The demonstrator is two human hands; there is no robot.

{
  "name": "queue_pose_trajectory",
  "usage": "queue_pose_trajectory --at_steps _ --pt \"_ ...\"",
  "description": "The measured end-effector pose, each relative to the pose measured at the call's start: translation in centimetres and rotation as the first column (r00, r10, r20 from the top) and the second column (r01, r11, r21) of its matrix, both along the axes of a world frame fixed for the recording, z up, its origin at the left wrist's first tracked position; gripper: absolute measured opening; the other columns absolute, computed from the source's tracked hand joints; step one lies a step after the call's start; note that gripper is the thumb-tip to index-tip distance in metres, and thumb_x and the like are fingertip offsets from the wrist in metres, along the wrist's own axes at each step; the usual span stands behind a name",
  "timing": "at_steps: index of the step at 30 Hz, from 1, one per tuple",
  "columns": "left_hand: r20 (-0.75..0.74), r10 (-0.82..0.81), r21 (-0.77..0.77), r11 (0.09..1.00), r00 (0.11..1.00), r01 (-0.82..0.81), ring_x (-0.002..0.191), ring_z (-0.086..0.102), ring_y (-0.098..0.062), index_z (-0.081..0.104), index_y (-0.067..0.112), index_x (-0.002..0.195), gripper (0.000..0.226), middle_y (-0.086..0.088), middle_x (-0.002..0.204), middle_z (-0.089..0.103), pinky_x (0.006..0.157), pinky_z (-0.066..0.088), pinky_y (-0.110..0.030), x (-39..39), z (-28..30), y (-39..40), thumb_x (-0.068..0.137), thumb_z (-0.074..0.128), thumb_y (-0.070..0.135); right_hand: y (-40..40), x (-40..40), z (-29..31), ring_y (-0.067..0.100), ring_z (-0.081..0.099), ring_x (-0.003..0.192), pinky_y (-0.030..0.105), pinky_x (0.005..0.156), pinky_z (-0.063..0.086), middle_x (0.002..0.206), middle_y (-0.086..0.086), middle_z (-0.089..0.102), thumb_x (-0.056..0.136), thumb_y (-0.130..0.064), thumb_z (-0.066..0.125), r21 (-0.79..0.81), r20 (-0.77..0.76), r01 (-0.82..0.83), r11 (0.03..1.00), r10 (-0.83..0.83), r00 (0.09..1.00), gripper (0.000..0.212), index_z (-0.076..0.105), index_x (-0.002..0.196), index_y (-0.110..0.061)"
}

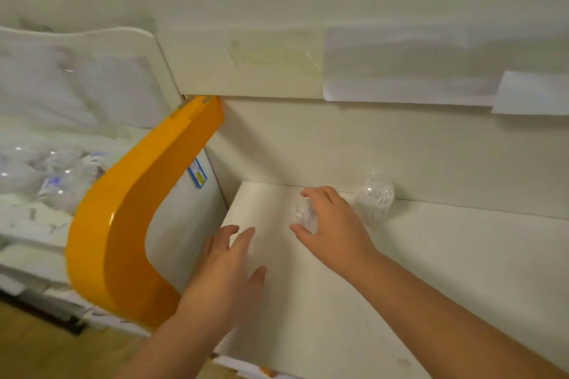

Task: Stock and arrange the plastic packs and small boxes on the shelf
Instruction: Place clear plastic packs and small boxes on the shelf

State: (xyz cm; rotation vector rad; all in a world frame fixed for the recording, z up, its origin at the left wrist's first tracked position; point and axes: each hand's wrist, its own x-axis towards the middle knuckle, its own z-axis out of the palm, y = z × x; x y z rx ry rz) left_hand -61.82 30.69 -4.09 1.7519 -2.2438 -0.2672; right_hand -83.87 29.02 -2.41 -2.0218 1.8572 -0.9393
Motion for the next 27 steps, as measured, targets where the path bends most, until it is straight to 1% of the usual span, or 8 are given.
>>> queue_pose_trajectory --at_steps 3,6,9,13,17,20,24,27 --pt "0.017 0.017 -0.011 1.0 1.0 -0.017 0.139 0.018 -0.012 0.029 0.043 0.147 0.066 0.014 0.152 0.024 0.109 0.033 -0.031 1.5 0.7 2.0 0.087 0.054 0.059 -4.1 2.4 -0.2 0.024 0.053 0.114 0.037 0.095 0.047 0.128 0.002 0.05 0.084 -0.038 0.069 -0.004 -0.075 -0.051 0.999 0.05 0.996 0.053 0.052 0.13 -0.021" --pt "-0.004 0.034 -0.012 0.999 0.999 -0.034 0.141 0.018 -0.01 0.026 0.045 0.147 0.067 0.017 0.153 0.023 0.11 0.032 -0.029 2.3 1.4 3.2 0.088 0.054 0.059 -7.4 4.3 -0.1 0.027 0.053 0.112 0.04 0.09 0.049 0.127 0.004 0.05 0.084 -0.038 0.071 -0.023 -0.138 -0.08 0.996 0.077 0.987 0.049 0.051 0.127 -0.022" --pt "-0.012 0.02 -0.033 0.999 1.0 -0.02 0.141 0.019 -0.008 0.025 0.046 0.147 0.067 0.018 0.153 0.023 0.108 0.036 -0.027 2.8 2.2 3.8 0.089 0.054 0.059 -9.6 5.4 -0.3 0.029 0.049 0.114 0.04 0.09 0.048 0.129 0.006 0.045 0.086 -0.036 0.071 -0.037 -0.174 -0.064 0.997 0.057 0.983 0.047 0.051 0.126 -0.02" --pt "-0.032 0.017 -0.069 0.997 0.999 -0.019 0.14 0.021 -0.007 0.025 0.046 0.147 0.065 0.017 0.152 0.025 0.105 0.039 -0.024 2.8 3.1 4.0 0.09 0.054 0.057 -10.7 5.8 -0.6 0.03 0.044 0.118 0.038 0.093 0.047 0.131 0.01 0.039 0.089 -0.035 0.069 -0.028 -0.177 -0.016 0.999 0.011 0.984 0.049 0.049 0.131 -0.02" --pt "-0.013 0.021 -0.101 0.995 1.0 -0.023 0.137 0.026 -0.008 0.028 0.045 0.147 0.063 0.016 0.149 0.029 0.097 0.044 -0.021 2.4 3.3 3.6 0.09 0.053 0.056 -9.6 5.6 -0.6 0.031 0.041 0.122 0.039 0.094 0.047 0.135 0.01 0.037 0.086 -0.038 0.072 -0.045 -0.181 0.017 0.999 -0.025 0.983 0.057 0.046 0.133 -0.02" --pt "-0.01 0.021 -0.122 0.992 1.0 -0.022 0.135 0.03 -0.009 0.031 0.043 0.145 0.062 0.014 0.146 0.034 0.095 0.044 -0.023 2.0 3.3 3.1 0.089 0.055 0.055 -7.7 5.0 -0.6 0.03 0.038 0.125 0.041 0.093 0.049 0.139 0.009 0.034 0.084 -0.038 0.072 -0.067 -0.147 0.037 0.997 -0.047 0.988 0.059 0.045 0.134 -0.02" --pt "-0.023 -0.012 -0.137 0.991 1.0 0.009 0.134 0.031 -0.011 0.027 0.043 0.143 0.062 0.013 0.147 0.033 0.092 0.041 -0.022 1.2 3.4 2.9 0.089 0.055 0.054 -4.0 3.4 0.1 0.025 0.045 0.117 0.031 0.089 0.044 0.129 0.002 0.044 0.084 -0.034 0.071 -0.137 -0.024 0.035 0.99 -0.039 0.999 0.052 0.052 0.131 -0.022" --pt "-0.022 -0.063 -0.172 0.983 0.998 0.059 0.135 0.028 -0.011 0.026 0.042 0.144 0.062 0.012 0.146 0.032 0.091 0.035 -0.021 0.9 3.7 3.2 0.089 0.053 0.053 -0.1 2.3 0.8 0.021 0.051 0.113 0.025 0.089 0.039 0.125 -0.002 0.049 0.083 -0.033 0.072 -0.133 -0.008 0.027 0.991 -0.028 1.0 0.049 0.054 0.128 -0.023"
